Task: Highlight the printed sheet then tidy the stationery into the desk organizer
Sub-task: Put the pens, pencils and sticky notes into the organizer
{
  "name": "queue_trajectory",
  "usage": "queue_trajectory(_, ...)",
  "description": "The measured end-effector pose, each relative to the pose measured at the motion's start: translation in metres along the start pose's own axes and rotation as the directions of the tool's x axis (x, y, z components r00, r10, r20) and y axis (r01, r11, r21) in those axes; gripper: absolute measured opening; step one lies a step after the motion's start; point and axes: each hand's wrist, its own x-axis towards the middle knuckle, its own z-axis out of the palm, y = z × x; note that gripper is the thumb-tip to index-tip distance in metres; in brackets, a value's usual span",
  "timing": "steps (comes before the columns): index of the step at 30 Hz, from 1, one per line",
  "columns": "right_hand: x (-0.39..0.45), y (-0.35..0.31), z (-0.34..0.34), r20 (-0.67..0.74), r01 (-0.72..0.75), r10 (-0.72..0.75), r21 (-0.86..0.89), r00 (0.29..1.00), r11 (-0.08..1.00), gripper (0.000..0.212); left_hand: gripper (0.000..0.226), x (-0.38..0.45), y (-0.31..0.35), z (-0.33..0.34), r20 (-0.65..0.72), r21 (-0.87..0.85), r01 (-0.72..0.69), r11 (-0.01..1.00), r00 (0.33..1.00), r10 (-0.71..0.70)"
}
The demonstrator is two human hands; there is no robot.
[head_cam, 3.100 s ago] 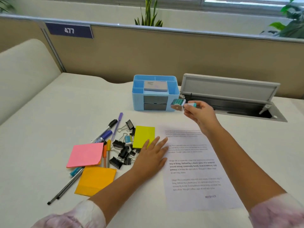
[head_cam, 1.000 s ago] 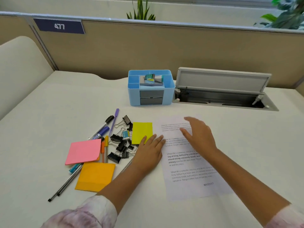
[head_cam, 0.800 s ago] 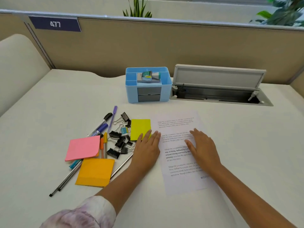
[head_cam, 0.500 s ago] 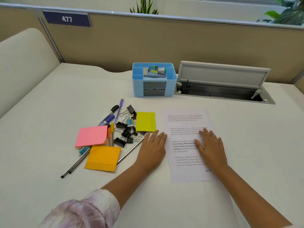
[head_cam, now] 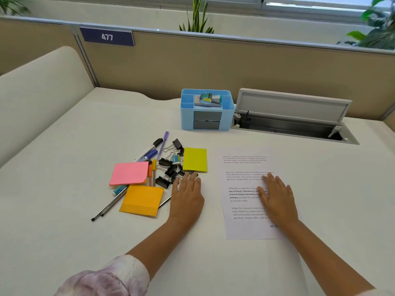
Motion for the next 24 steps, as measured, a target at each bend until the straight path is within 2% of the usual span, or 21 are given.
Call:
queue_trajectory(4,0.000,0.000,-0.002,-0.001,0.000,0.000,0.013,1.000,1.000,0.051,0.034,0.000,0.000,-0.001,-0.019,0.022,0.033,0.999,0.999,-0.033)
queue_trajectory(7,0.002,-0.003,-0.004,-0.040,0.011,-0.009,0.061,0.999,0.998,0.048,0.043,0.003,-0.003,-0.007,0.013,0.039,0.091,0.995,0.996,-0.091)
queue_trajectory(11,0.006,-0.026,-0.006,-0.173,0.143,-0.128,0.083,0.977,0.986,0.039,0.039,0.004,-0.011,-0.021,0.014,0.082,0.162,0.983,0.986,-0.163)
queue_trajectory(14,0.008,-0.061,-0.006,-0.214,0.278,-0.250,0.113,0.944,0.954,0.029,0.037,0.005,-0.021,-0.028,-0.013,0.080,0.167,0.983,0.986,-0.167)
queue_trajectory(17,0.013,-0.102,0.000,-0.185,0.445,-0.419,0.131,0.889,0.886,0.022,0.034,0.007,-0.034,-0.033,-0.039,0.093,0.157,0.983,0.987,-0.154)
queue_trajectory(20,0.012,-0.143,0.013,-0.123,0.615,-0.605,0.074,0.787,0.785,0.027,0.031,0.006,-0.047,-0.036,-0.058,0.084,0.158,0.984,0.986,-0.154)
queue_trajectory(24,0.009,-0.185,0.025,-0.084,0.737,-0.733,0.032,0.675,0.675,0.032,0.020,-0.002,-0.072,-0.039,-0.093,0.093,0.182,0.979,0.981,-0.173)
